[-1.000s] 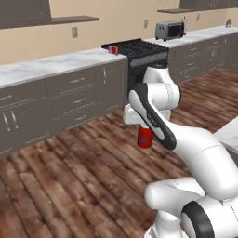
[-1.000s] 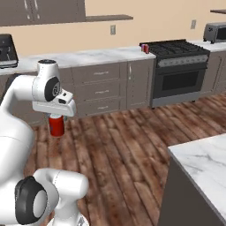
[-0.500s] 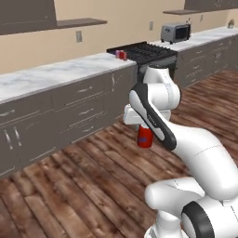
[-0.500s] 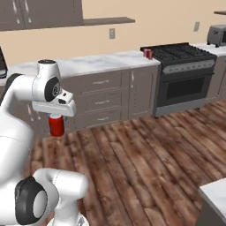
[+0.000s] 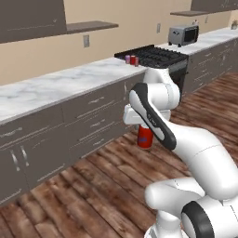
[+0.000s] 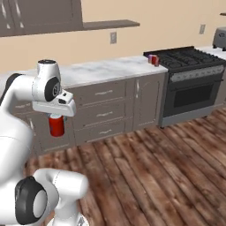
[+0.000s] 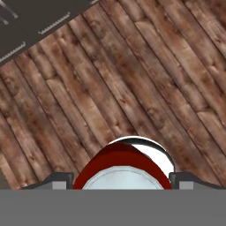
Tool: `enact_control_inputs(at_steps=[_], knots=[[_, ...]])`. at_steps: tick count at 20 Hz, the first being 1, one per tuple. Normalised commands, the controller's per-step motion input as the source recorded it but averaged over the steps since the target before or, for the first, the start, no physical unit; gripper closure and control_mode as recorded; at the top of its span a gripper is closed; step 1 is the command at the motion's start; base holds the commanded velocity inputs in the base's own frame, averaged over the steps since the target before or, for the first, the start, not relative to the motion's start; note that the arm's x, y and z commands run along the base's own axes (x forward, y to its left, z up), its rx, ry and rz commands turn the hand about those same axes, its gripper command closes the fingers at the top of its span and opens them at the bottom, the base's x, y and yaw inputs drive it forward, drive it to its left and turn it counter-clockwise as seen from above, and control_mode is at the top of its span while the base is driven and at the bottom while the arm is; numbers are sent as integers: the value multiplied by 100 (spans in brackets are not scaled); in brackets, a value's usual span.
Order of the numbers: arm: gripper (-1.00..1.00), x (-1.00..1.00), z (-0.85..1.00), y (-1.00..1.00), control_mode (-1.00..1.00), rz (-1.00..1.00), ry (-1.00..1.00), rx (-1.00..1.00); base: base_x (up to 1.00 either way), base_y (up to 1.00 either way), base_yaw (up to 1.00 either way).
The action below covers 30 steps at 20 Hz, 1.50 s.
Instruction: Four empty soda cans are scattered around the kitchen. Gather all the cans and cluster them next to the stove for recycling.
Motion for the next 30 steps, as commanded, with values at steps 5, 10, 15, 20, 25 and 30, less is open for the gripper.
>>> enact_control_inputs(at_steps=[5, 10, 15, 20, 25, 30], knots=[[100, 0, 0, 0, 100, 0, 0, 0, 80, 6, -8], [100, 0, 0, 0, 100, 0, 0, 0, 48, 2, -24], [100, 0, 0, 0, 100, 0, 0, 0, 31, 26, -35], [100, 0, 0, 0, 100, 0, 0, 0, 65, 17, -24], [100, 0, 0, 0, 100, 0, 0, 0, 79, -12, -6], [100, 0, 0, 0, 100, 0, 0, 0, 87, -38, 1]])
